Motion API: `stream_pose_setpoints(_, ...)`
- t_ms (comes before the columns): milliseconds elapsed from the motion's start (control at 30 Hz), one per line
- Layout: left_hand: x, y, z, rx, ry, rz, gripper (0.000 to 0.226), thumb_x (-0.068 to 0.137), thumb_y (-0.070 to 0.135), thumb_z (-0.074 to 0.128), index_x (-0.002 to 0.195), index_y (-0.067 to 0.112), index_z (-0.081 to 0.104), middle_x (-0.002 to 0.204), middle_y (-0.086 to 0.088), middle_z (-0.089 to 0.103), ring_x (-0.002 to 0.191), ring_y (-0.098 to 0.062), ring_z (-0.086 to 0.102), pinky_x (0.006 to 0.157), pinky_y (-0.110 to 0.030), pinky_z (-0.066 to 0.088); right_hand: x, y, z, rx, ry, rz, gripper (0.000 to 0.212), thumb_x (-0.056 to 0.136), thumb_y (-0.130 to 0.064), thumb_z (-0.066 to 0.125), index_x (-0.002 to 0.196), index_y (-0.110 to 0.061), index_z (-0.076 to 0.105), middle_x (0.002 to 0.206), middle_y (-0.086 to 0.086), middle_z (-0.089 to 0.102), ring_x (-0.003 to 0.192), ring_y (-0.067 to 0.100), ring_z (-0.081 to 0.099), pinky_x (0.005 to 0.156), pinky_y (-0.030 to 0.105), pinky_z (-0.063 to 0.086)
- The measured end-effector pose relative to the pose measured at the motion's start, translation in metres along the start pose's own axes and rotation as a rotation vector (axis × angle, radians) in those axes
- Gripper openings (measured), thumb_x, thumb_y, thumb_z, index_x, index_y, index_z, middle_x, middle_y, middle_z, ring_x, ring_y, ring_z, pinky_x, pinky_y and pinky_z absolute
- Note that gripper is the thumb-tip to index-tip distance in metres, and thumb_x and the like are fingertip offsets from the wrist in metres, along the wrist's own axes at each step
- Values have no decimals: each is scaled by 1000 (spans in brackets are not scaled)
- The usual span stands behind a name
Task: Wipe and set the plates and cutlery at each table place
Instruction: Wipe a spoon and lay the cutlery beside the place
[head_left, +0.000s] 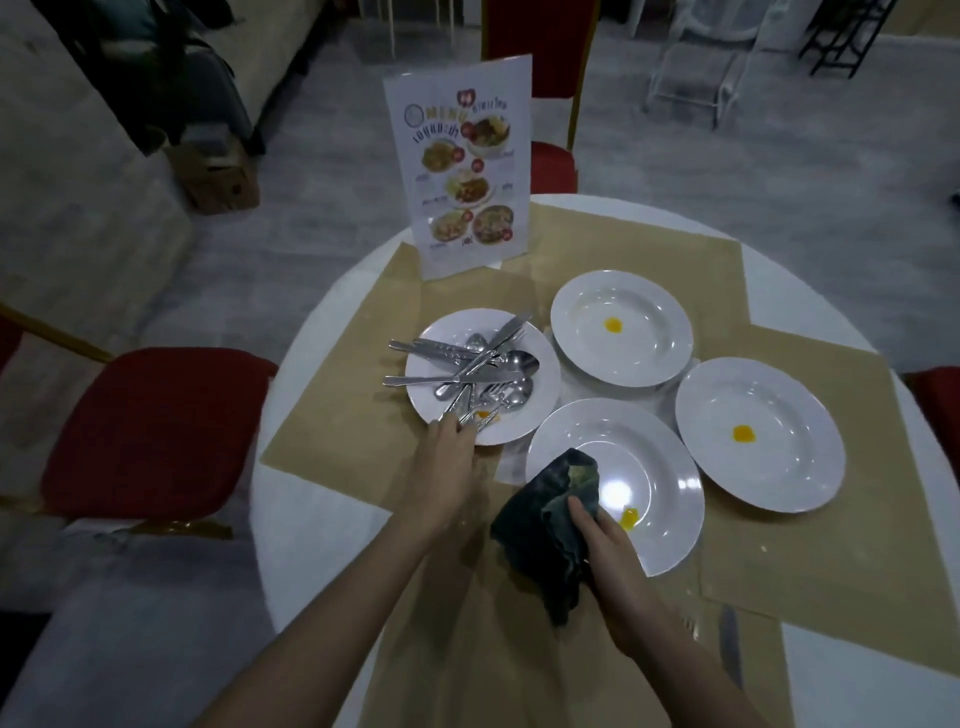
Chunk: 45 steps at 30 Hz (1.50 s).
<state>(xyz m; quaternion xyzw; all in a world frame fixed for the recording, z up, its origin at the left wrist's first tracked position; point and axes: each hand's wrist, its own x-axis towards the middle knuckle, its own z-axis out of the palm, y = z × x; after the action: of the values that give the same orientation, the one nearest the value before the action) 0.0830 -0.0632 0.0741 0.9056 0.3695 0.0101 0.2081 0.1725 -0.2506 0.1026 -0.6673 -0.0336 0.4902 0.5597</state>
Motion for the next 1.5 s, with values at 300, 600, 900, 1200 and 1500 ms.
stream_pose_setpoints(300,35,-2,-9,518,-86,208,23,66,6,71,86,18,68,86,-1,62,79,-18,63,62,-28,48,7,5,20,117,102,44,30,97,-37,53,120,-21,65,107,-3,74,101,16,70,85,32,55)
stream_pose_setpoints(600,30,-4,-4,-119,-3,-51,6,91,10,44,94,9,50,95,-12,61,86,-34,59,65,-37,42,6,-2,18,178,165,46,28,97,-36,52,115,-21,66,107,-1,74,100,18,69,80,29,55)
stream_pose_setpoints(900,-8,-7,1,-558,28,-215,5,93,16,54,97,14,52,84,-2,63,79,-24,61,69,-37,46,-4,-1,2,194,157,35,40,96,-42,52,129,-19,59,116,2,70,110,22,64,85,33,54)
stream_pose_setpoints(1200,-92,69,-10,-1135,-209,-459,10,97,23,53,94,14,52,52,5,37,37,-6,32,40,-19,23,-28,1,-26,267,103,-18,37,99,-40,49,128,-20,59,114,1,71,107,20,65,84,32,55)
stream_pose_setpoints(1500,-176,163,20,-1281,-381,-519,20,102,20,38,93,8,50,48,2,26,37,-11,17,37,-17,21,-66,20,-90,256,165,-29,32,100,-42,45,123,-24,59,109,-6,68,99,11,64,78,26,53)
